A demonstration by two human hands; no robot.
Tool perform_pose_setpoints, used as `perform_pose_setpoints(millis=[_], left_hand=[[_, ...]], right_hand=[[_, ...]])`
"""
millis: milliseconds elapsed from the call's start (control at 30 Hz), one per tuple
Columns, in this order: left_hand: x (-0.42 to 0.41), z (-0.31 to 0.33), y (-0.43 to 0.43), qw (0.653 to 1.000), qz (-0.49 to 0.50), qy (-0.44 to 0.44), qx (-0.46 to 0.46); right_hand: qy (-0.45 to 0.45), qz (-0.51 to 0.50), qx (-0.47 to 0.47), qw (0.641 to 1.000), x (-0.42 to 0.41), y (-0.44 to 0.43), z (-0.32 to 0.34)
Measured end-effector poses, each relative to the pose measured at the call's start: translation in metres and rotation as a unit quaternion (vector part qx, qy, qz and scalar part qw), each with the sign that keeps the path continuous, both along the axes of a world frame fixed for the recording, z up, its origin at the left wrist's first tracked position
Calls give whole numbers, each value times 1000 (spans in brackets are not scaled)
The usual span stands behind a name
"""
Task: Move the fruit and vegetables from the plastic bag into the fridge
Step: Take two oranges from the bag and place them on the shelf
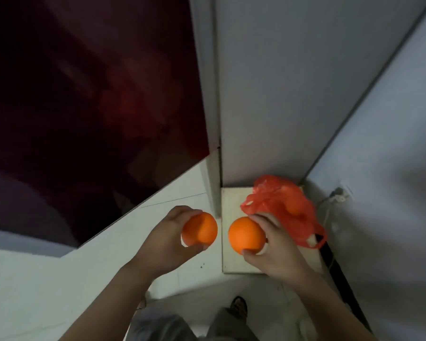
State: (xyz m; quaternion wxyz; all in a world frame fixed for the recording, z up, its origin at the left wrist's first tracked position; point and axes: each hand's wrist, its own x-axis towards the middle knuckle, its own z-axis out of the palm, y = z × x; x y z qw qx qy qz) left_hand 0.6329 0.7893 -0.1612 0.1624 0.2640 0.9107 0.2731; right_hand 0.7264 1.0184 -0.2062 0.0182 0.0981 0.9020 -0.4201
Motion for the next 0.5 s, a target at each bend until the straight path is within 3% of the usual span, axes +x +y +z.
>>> perform_pose_setpoints(millis=[267, 500], left_hand=[[22, 11, -85, 989, 144, 42, -10], [55, 13, -207, 968, 250, 34, 8]], right_hand=[[12, 162, -10, 987, -45, -79, 26], [9, 269, 7, 963, -64, -201, 41]])
